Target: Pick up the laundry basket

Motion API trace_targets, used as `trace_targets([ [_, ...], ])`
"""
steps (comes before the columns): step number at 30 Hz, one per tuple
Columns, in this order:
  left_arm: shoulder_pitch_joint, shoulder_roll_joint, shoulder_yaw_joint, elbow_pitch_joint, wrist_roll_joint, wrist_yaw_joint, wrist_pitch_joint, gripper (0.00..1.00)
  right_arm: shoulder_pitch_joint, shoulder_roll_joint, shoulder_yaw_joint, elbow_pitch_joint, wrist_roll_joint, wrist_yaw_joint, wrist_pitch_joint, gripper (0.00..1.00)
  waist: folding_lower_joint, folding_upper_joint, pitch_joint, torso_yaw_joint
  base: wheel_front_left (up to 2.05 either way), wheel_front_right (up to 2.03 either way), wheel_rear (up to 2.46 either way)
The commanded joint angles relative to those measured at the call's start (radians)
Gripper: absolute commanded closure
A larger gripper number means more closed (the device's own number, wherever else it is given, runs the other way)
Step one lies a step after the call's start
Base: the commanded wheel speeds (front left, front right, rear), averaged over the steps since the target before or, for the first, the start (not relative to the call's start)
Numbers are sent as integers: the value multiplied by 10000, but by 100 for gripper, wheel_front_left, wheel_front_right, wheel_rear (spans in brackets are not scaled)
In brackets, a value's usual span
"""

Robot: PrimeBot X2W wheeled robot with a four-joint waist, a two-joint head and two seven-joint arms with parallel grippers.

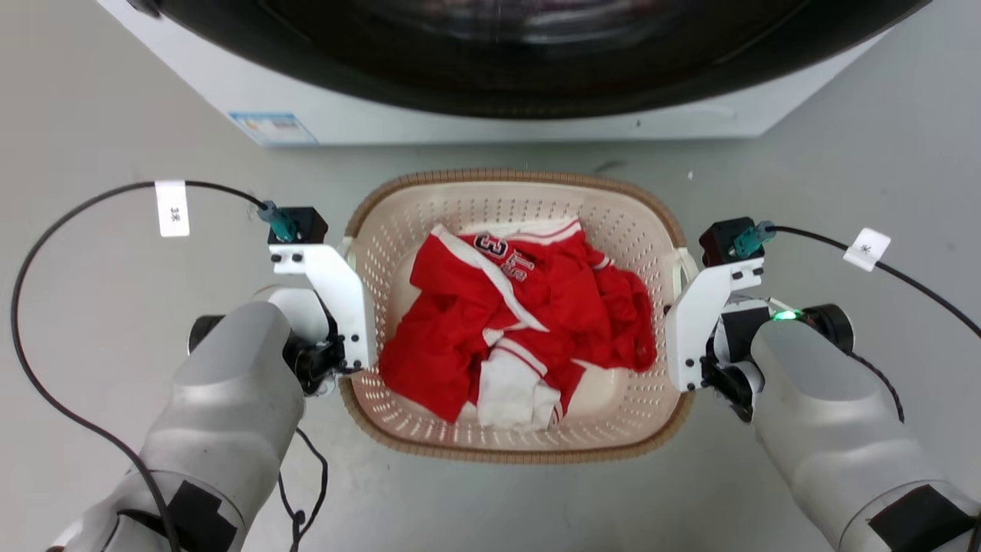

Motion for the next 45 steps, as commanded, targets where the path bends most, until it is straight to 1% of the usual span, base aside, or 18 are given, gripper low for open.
trace_targets([
  [1,53,-202,-30,-86,-56,-46,28,100,125,188,91,-59,32,115,65,100,0,0,-618,5,0,0,0],
  [7,408,-292,-227,-6,-295,-46,281,100,431,192,236,52,253,115,381,100,0,0,-1661,76,0,0,0],
  [12,720,-400,-380,65,-486,-49,587,100,695,195,383,96,467,115,906,100,0,0,-2470,161,0,0,0],
  [20,1331,-617,-577,185,-762,-69,1114,100,1194,212,676,25,835,115,1465,100,0,0,-3551,284,0,0,0],
  [27,1865,-756,-753,242,-956,-71,1439,100,1692,221,782,55,1196,118,1730,100,0,0,-4259,347,0,0,0],
  [34,2472,-849,-899,290,-1119,-73,1543,100,2287,234,890,65,1539,123,1964,100,0,0,-4959,327,0,0,0],
  [45,2855,-973,-1031,340,-1307,-81,1577,100,2714,251,1009,93,1880,124,1991,100,0,0,-5281,271,0,0,0],
])
